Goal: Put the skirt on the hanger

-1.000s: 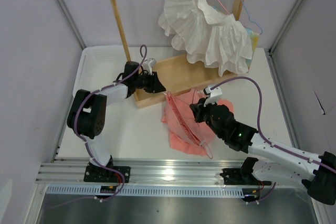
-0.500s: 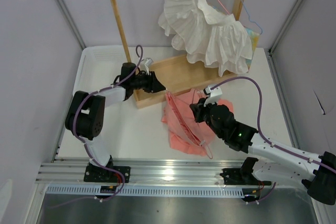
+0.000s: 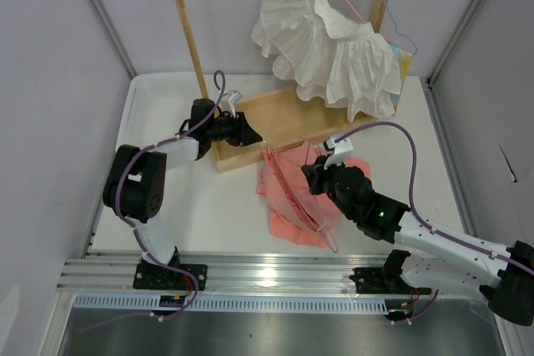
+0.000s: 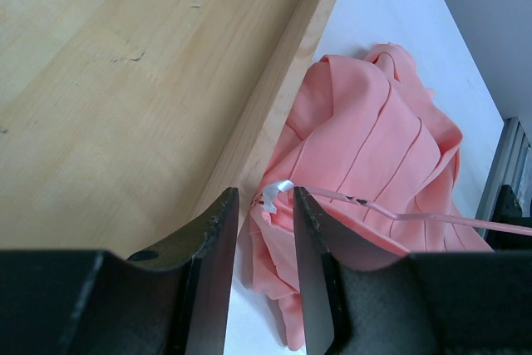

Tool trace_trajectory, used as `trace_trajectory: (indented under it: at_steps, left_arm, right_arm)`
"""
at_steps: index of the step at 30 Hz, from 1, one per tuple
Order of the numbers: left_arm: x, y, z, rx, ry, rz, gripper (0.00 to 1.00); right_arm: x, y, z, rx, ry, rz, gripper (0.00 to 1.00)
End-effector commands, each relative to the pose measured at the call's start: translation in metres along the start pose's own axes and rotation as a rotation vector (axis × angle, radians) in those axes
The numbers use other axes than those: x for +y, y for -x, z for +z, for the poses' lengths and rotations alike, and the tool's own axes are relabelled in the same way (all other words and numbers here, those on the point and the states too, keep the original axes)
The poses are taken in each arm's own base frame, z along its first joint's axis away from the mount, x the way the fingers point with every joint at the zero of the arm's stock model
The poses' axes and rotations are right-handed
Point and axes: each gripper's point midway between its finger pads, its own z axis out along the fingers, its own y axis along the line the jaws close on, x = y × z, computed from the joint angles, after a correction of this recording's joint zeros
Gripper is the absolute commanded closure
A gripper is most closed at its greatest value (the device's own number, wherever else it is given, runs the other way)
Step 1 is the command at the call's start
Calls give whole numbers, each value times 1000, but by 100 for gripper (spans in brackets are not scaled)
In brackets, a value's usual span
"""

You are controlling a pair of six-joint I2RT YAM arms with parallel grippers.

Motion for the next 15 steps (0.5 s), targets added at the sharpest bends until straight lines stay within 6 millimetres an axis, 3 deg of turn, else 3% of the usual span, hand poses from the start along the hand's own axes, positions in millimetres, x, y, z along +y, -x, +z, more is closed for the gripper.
trace_trajectory:
  at_steps: [1,15]
  left_arm:
    - [-9,17,-3,-35,-37,56,63]
    - [-14,8,9,5,-48,65,65]
  right_arm:
    - [4,29,1,-73,-5,20,100]
    - [4,29,0,-72,-8,17,100]
